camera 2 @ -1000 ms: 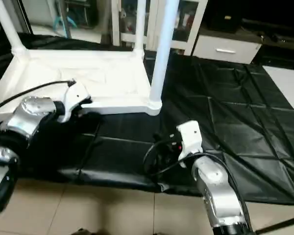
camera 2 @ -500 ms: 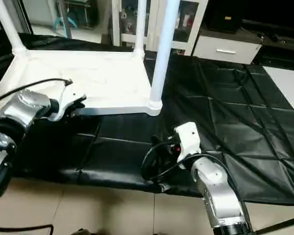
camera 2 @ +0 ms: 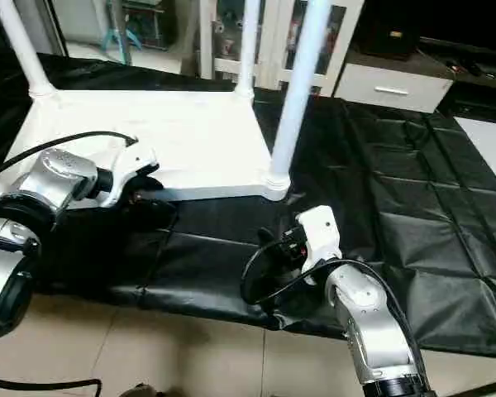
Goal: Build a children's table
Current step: Rotate table base
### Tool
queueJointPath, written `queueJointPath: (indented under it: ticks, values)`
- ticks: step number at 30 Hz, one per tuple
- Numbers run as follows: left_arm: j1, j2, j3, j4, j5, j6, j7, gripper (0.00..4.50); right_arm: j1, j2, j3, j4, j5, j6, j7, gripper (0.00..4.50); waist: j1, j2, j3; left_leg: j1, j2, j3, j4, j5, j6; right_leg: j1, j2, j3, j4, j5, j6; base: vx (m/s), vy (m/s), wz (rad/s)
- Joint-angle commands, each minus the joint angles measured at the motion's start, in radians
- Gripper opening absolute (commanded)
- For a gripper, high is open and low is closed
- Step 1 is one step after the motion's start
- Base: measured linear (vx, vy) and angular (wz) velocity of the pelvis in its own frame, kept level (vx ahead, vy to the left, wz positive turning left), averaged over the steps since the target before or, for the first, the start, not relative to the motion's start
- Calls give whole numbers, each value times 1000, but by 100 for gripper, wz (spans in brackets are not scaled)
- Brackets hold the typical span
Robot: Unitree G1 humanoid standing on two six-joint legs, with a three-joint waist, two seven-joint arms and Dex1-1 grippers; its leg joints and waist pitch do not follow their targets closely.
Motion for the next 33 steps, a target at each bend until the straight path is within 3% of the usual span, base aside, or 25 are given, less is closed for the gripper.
queueJointPath:
  ticks: [1, 7, 10, 12, 16, 20, 24, 33]
  values:
    - [-6, -24, 15, -29, -27, 9, -18, 293, -6, -7, -6, -23, -4, 2, 5, 390, -3, 15, -72, 32, 28, -11, -78, -203, 9, 51, -30, 22, -40, -11, -281, 0, 0, 0]
    - [7, -101, 76, -37, -80, -6, 76, 293, -7, -6, 0, -21, -6, 1, 5, 390, -8, 9, -71, 28, 28, -12, -76, -230, 19, 53, -34, 23, -48, -70, -267, 0, 0, 0]
    - [1, -130, 101, -43, -83, -80, 214, 293, -9, -8, 1, -22, -8, 0, 6, 390, -9, 7, -71, 25, 29, -14, -76, -234, 26, 53, -31, 22, -51, -81, -256, 0, 0, 0]
    - [-1, -123, 87, -44, -65, -97, 240, 293, -9, -9, 2, -22, -8, -1, 6, 390, -10, 8, -70, 24, 28, -15, -77, -239, 30, 53, -30, 21, -52, -98, -244, 0, 0, 0]
    - [11, -42, -13, -39, 57, -138, 268, 293, 0, -12, 2, -26, -9, -4, 3, 390, -14, 12, -71, 25, 28, -17, -79, -228, 26, 50, -26, 21, -52, -100, -220, 0, 0, 0]
    - [26, 17, -64, -20, 115, -129, 231, 293, 10, -8, 9, -32, -11, -5, 1, 390, -15, 17, -71, 29, 29, -16, -80, -226, 10, 46, -24, 22, -48, -88, -226, 0, 0, 0]
    - [36, 56, -101, -2, 161, -144, 279, 293, 12, -5, 14, -29, -13, -8, 1, 390, -11, 16, -70, 32, 31, -14, -81, -231, 4, 44, -25, 22, -45, -61, -239, 0, 0, 0]
    - [54, 79, -145, 18, 215, -108, 296, 293, 13, -10, 22, -31, -13, -12, 10, 390, -13, 18, -68, 30, 31, -17, -85, -262, -17, 43, -28, 24, -50, -109, -222, 0, 0, 0]
